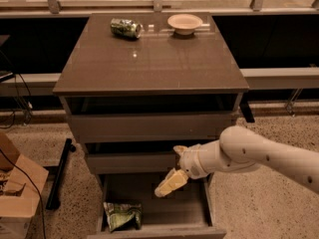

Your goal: Pick green jalapeno chip bag from bottom drawer and place on counter

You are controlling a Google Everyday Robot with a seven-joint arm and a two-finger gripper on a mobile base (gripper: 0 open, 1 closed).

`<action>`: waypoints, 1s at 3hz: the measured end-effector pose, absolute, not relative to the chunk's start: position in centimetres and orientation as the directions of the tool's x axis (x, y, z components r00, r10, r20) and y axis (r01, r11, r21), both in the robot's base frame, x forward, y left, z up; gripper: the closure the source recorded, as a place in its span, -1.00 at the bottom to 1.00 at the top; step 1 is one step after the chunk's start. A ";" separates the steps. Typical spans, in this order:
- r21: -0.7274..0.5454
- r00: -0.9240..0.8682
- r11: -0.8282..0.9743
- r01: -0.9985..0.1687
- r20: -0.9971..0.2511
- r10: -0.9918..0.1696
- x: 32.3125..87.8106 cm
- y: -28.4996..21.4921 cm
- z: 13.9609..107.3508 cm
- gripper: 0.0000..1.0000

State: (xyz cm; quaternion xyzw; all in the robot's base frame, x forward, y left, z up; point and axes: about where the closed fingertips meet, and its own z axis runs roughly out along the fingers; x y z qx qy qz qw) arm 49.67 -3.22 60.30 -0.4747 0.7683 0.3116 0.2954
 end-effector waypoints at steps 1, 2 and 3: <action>0.251 -0.416 0.352 -0.902 -0.724 -0.550 49.6 -2.3 55.2 -1.00; 0.296 -0.448 0.354 -0.887 -0.738 -0.505 49.4 -1.1 49.9 -1.00; 0.338 -0.474 0.354 -0.872 -0.764 -0.438 49.6 0.3 45.0 -1.00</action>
Offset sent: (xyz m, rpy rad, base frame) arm -0.0055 0.0340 -0.1790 0.1206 0.1295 -0.0371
